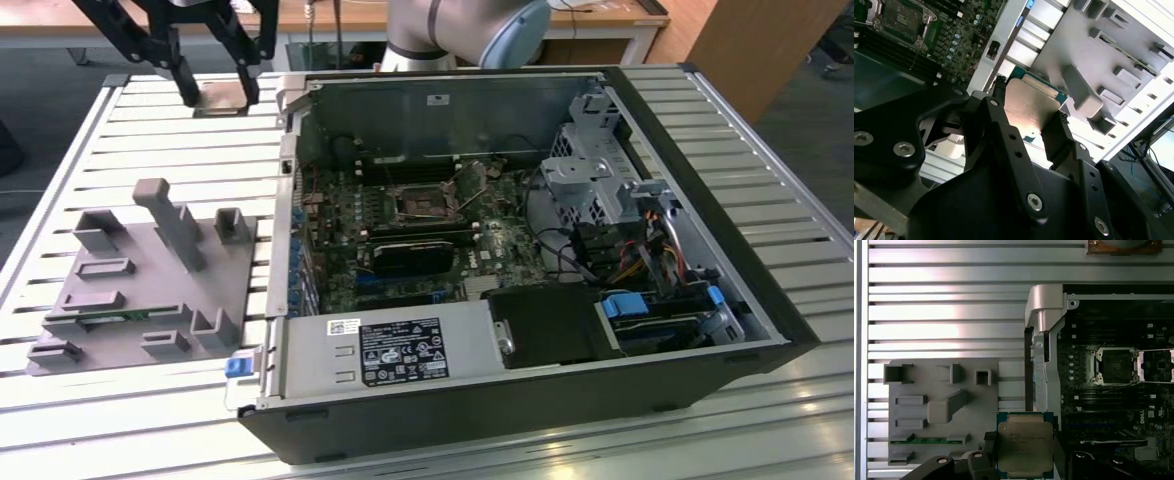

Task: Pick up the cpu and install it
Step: 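Pick up the cpu and move it towards the insertion slot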

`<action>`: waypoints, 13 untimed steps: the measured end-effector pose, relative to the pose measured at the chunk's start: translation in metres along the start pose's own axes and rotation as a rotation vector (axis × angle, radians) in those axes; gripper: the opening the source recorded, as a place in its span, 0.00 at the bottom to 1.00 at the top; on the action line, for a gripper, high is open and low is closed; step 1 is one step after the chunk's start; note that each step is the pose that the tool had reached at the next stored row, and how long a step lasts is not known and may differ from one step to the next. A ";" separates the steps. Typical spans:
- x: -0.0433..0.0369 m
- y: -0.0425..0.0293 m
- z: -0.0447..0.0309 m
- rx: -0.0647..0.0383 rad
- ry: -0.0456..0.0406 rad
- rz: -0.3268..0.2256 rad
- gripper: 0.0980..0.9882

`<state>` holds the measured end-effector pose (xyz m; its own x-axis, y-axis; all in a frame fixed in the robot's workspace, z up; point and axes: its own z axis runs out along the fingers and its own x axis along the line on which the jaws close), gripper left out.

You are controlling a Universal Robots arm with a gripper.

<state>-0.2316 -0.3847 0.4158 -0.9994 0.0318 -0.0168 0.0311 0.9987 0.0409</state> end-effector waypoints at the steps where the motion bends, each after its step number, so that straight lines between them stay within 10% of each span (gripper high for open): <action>1: -0.0023 0.0001 0.0001 0.000 0.0000 0.000 0.50; 13: -0.0252 0.0014 0.0012 0.000 0.0000 0.000 0.50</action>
<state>-0.2063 -0.3840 0.4152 -0.9994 0.0317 -0.0168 0.0310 0.9987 0.0408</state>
